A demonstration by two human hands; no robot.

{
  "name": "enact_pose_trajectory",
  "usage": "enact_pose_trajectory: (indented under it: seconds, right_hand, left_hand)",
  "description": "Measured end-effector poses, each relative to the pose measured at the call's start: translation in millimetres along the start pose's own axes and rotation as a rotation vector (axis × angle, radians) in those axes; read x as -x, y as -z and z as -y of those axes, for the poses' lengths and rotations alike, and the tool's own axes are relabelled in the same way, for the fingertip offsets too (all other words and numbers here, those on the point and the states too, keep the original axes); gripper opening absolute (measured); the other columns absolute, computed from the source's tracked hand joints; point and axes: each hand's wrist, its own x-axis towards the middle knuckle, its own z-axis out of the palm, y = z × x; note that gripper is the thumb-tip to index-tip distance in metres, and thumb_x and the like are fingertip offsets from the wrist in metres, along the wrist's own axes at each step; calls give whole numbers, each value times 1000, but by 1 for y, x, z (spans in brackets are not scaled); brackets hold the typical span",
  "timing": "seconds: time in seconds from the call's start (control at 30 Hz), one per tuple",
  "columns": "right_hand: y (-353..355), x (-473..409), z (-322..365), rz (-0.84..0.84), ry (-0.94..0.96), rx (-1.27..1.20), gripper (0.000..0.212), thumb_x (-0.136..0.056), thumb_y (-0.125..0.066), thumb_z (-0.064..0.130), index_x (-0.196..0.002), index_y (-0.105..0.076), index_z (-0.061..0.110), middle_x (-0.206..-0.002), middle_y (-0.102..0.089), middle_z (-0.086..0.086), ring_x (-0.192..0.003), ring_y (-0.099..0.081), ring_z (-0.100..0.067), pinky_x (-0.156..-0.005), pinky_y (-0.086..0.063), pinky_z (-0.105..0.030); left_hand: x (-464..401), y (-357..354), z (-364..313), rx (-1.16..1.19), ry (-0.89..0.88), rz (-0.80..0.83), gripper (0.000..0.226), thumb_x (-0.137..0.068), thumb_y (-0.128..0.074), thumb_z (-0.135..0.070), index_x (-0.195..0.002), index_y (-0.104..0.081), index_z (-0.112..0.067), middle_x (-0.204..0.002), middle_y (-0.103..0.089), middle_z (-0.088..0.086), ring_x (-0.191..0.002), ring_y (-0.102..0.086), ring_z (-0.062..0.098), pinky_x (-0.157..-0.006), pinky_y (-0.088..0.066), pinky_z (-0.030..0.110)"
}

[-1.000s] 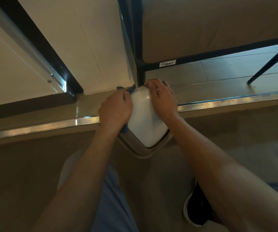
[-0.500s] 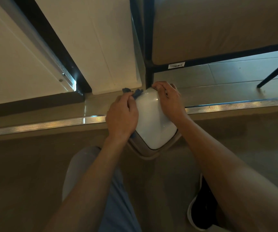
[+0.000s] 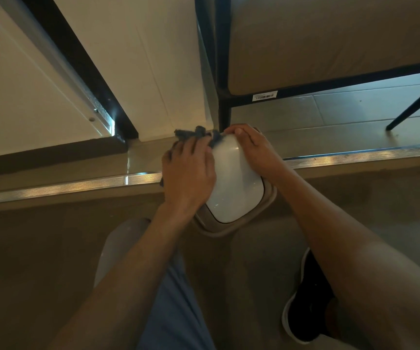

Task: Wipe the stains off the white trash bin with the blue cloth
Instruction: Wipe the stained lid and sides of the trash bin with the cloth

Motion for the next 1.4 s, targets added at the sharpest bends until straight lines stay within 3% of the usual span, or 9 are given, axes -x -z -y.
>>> enact_pose_trajectory:
  seconds: [0.1,0.2,0.3,0.43,0.7,0.9,1.17,1.3,1.4]
  right_hand:
    - [-1,-3,-3,-9,47,3,32,-109,-33,28,-121,-62,24,-119,-61,-4,-114,-54,-18,-101,-44,-37]
    - [-1,-3,-1,-14,40,-10,32,-110,-35,25,-122,-64,18,-115,-60,0,-110,-54,-15,-97,-43,-32]
    - [-3,-1,-1,-22,31,-21,33,-110,-32,30,-122,-61,23,-112,-58,1,-110,-54,-18,-99,-45,-36]
    - [-5,4,-5,-49,15,1,35,-110,-26,35,-127,-56,29,-106,-49,24,-121,-48,-24,-109,-37,-51]
    - [-19,15,-2,-98,44,0,37,-109,-25,32,-125,-58,25,-104,-44,26,-119,-46,-20,-107,-37,-54]
    - [-19,17,-1,-137,-1,-34,34,-110,-25,31,-124,-56,30,-111,-50,19,-119,-41,-13,-109,-35,-52]
    - [-29,20,-7,-149,17,-14,38,-107,-24,45,-121,-58,36,-117,-56,4,-118,-47,-18,-104,-41,-52]
    - [-29,21,-5,-171,6,-17,39,-105,-24,46,-122,-58,35,-118,-56,2,-117,-46,-17,-104,-41,-50]
    - [-27,24,-5,-168,18,-10,39,-105,-25,46,-123,-58,35,-118,-55,1,-115,-46,-16,-102,-43,-48]
  left_hand:
    - [36,-5,-5,-114,-265,-30,44,-106,-38,-33,-145,-52,-20,-151,-51,7,-143,-40,35,-118,-26,53]
    - [49,-1,15,-165,-422,-5,43,-104,-44,-34,-145,-52,-25,-152,-51,4,-144,-41,35,-118,-26,53]
    - [19,7,10,-126,-266,44,43,-104,-36,-36,-142,-55,-29,-147,-55,-1,-139,-43,29,-113,-35,49]
    - [-25,3,-26,-86,-84,102,46,-103,-30,-35,-143,-52,-29,-143,-58,-2,-133,-49,27,-110,-35,49]
    - [31,10,25,-190,-473,72,42,-105,-45,-32,-145,-55,-26,-154,-50,0,-146,-39,34,-118,-30,54]
    - [4,6,-7,-117,-102,31,44,-105,-34,-34,-145,-51,-28,-151,-52,0,-146,-38,29,-120,-26,51]
    - [58,8,17,-65,-489,43,42,-102,-41,-28,-139,-62,-24,-153,-52,1,-147,-38,33,-123,-23,56]
    - [63,11,25,-17,-483,5,40,-98,-46,-25,-131,-68,-25,-144,-60,-1,-140,-47,32,-117,-33,54]
    - [61,14,14,4,-421,-43,38,-92,-54,-22,-126,-72,-26,-132,-68,-3,-126,-53,32,-104,-43,47]
